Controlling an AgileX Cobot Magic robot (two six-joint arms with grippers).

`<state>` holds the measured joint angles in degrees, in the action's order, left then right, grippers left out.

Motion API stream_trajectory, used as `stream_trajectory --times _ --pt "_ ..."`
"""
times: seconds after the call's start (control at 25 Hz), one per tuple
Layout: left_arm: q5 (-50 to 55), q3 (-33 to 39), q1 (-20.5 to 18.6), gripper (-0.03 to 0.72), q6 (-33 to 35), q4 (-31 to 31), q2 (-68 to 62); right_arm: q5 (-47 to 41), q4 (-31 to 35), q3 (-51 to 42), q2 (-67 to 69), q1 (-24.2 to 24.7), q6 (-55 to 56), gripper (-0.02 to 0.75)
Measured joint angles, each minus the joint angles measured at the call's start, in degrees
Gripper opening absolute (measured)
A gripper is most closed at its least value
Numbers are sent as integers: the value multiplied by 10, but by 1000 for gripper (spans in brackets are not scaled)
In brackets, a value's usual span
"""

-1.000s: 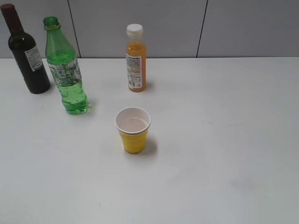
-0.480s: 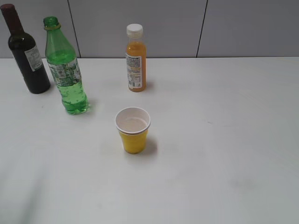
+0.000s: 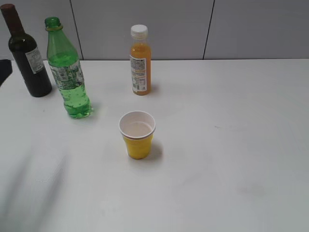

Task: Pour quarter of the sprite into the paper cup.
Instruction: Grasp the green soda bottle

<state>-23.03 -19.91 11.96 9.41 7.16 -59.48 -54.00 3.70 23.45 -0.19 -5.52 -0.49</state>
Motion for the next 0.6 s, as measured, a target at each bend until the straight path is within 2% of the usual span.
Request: stream_trajectory --times 0.2,0.6 --pt "-86 0 32 591 -1 -1 -104 0 0 0 0 0 0 590" --pt "-292 -1 37 671 -82 -42 -292 0 0 0 0 0 -1 590"
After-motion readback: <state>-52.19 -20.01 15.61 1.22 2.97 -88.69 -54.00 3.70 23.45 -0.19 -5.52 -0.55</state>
